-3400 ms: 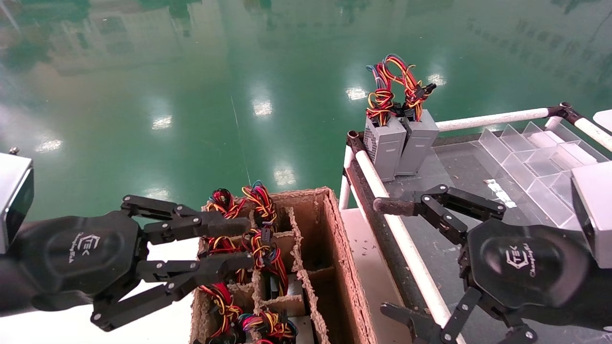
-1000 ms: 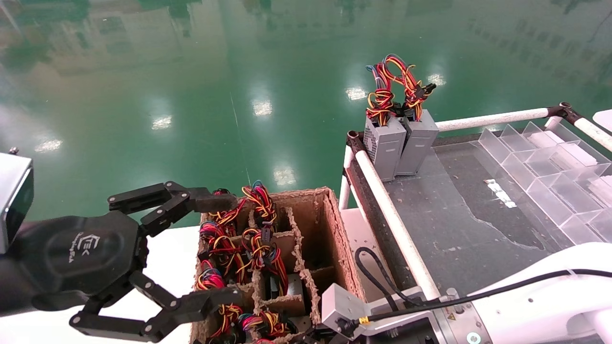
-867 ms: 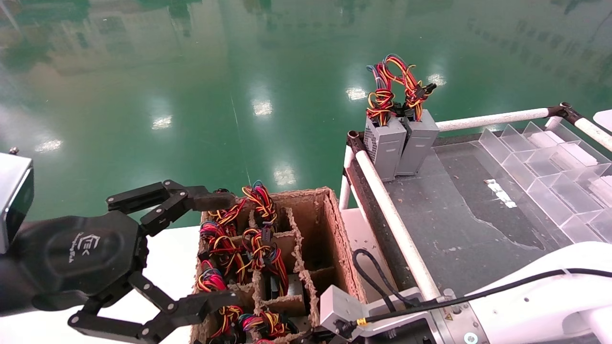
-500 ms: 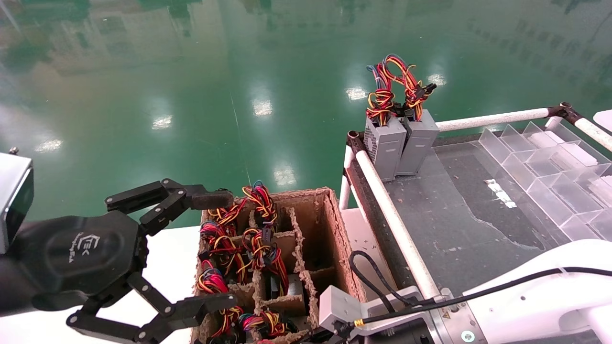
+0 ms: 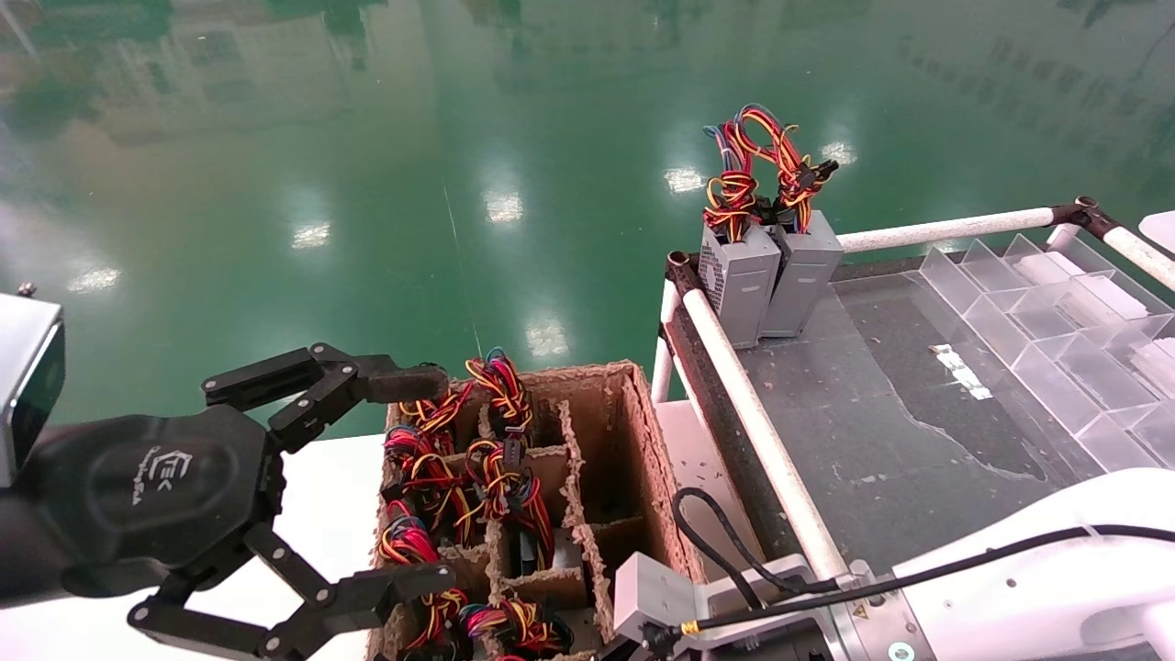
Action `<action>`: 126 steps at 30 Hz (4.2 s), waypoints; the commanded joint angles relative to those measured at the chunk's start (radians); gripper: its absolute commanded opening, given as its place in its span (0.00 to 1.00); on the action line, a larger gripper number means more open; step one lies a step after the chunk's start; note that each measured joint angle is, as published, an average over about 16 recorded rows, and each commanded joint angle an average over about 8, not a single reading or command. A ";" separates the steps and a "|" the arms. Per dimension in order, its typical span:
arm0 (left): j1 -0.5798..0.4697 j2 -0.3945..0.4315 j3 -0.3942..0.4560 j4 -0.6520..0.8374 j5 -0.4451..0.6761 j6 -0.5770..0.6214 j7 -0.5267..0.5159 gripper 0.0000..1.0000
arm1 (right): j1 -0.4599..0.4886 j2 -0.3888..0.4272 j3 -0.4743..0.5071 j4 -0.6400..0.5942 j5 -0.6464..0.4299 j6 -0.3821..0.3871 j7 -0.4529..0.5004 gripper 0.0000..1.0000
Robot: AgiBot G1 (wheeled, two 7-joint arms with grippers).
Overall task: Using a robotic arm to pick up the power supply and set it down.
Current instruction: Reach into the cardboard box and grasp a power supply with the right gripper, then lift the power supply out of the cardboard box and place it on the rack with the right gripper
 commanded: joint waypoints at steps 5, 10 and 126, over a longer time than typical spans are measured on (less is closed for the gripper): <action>0.000 0.000 0.000 0.000 0.000 0.000 0.000 1.00 | -0.008 0.015 0.007 0.026 0.009 0.003 0.002 0.00; 0.000 0.000 0.000 0.000 0.000 0.000 0.000 1.00 | -0.015 0.026 0.015 0.042 0.025 0.005 0.010 0.00; 0.000 0.000 0.001 0.000 -0.001 0.000 0.001 1.00 | 0.521 -0.020 0.213 -0.939 0.306 0.732 -0.158 0.00</action>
